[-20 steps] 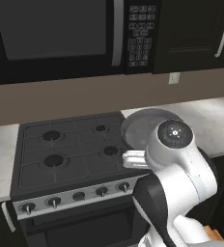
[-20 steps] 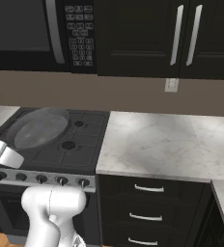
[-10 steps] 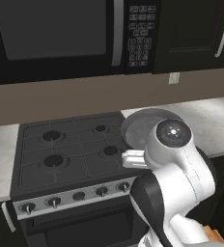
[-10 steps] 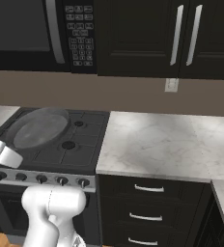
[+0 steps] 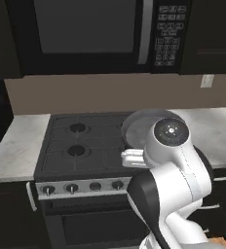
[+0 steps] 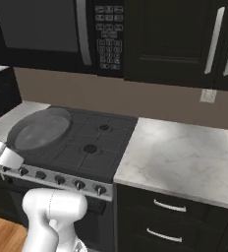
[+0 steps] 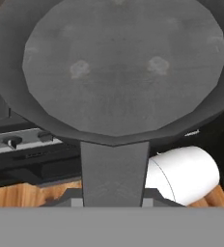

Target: Move the pot and pan from the stove into the sink.

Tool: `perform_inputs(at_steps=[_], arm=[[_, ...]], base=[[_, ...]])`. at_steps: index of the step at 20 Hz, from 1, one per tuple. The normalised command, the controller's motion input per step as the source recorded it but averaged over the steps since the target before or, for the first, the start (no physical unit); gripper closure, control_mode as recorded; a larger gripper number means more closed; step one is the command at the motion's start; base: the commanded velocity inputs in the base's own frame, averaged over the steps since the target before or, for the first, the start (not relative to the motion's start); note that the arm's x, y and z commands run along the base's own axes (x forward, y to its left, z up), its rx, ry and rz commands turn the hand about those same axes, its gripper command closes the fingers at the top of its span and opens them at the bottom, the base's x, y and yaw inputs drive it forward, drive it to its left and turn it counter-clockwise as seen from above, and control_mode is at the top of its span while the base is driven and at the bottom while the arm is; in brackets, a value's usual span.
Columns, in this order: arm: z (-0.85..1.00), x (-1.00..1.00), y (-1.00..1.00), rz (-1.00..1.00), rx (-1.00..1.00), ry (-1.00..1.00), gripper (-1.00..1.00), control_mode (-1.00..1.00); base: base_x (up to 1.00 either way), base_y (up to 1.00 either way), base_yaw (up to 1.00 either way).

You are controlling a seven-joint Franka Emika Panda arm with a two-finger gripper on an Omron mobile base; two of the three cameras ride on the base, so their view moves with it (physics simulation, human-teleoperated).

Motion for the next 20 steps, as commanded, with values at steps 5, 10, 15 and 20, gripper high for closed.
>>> perform_inputs(at_steps=[5,10,15,20], arm=[[0.00,0.00,0.00,0.00,0.00,0.00,1.00,1.00],[0.00,0.00,0.00,0.00,0.00,0.00,1.00,1.00],[0.00,0.00,0.00,0.00,0.00,0.00,1.00,1.00],[0.00,0.00,0.00,0.00,0.00,0.00,1.00,1.00]], base=[[-0.11,0.00,0.48],[-0.11,0.00,0.48],[-0.10,0.00,0.48],[-0.03,0.00,0.50]])
